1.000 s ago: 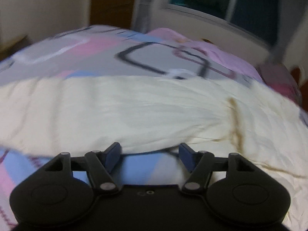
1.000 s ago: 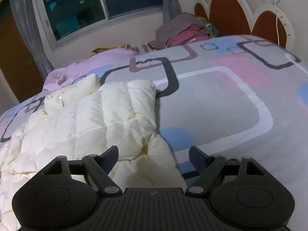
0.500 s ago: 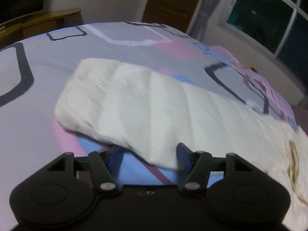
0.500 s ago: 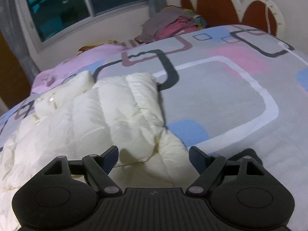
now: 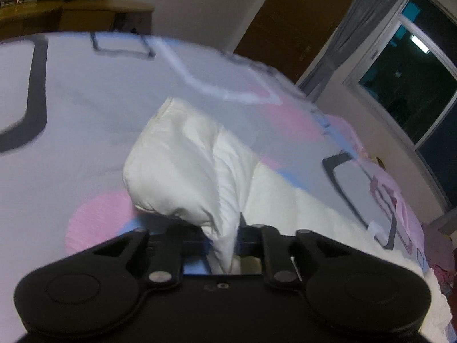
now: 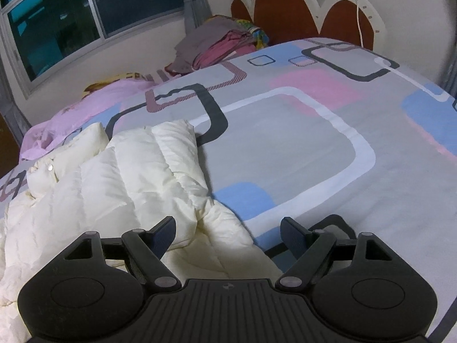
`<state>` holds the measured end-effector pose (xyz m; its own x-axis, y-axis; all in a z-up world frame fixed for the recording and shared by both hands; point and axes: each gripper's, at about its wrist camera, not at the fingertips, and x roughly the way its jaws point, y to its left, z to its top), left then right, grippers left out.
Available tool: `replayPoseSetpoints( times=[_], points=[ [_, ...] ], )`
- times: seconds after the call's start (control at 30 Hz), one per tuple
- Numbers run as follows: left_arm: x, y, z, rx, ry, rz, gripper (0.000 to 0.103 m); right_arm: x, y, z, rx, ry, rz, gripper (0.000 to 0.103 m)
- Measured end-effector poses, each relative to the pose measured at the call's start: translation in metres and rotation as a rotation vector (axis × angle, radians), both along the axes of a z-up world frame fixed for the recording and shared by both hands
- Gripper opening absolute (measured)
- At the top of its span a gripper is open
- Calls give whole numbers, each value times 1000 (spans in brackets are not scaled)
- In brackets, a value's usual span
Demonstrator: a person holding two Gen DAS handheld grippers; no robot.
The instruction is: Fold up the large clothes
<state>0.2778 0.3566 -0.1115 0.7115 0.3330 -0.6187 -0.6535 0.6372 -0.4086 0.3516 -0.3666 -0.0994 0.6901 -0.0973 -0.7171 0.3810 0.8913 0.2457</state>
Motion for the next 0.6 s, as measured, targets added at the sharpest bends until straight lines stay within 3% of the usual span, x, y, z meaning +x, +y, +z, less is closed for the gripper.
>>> replayPoseSetpoints(
  times=[0.07, 0.27, 0.6],
  points=[
    [9, -20, 17, 109, -16, -53, 11, 1, -3, 1, -5, 1, 1, 80],
    [46, -107, 65, 272, -109, -298, 11, 5, -18, -3, 6, 1, 10, 80],
    [130, -331, 93, 392, -167, -776, 11, 11, -51, -11, 86, -24, 29, 80]
  ],
)
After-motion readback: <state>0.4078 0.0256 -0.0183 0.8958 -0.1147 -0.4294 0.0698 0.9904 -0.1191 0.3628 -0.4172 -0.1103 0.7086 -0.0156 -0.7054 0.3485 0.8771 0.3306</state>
